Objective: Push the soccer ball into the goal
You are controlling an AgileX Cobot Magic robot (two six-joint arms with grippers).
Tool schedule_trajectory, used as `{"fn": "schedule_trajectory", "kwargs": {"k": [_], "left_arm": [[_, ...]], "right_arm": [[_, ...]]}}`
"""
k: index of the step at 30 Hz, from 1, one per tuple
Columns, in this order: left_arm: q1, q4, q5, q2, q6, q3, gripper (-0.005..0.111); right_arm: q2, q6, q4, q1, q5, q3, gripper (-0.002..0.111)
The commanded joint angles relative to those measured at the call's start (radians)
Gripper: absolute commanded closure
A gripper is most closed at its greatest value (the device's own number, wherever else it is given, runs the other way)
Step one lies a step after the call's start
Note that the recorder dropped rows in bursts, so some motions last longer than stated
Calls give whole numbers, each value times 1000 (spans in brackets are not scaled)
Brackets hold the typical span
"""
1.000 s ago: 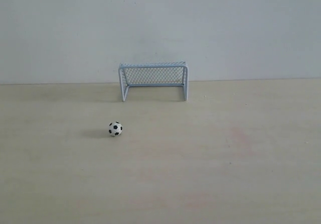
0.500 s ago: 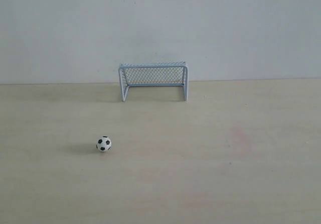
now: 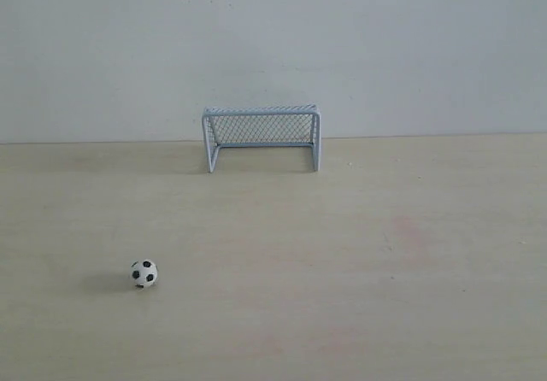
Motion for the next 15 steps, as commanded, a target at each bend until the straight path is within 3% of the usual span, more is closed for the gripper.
{"fn": "schedule_trajectory", "kwargs": {"k": [1,15], "left_arm": [[-8,-150,41,-4,174,3,102],[-8,-183,133,-4,-54,3,102]], "right_arm": [[-5,-4,0,3,-4,-1,108],[-5,-4,0,3,-4,-1,108]]}}
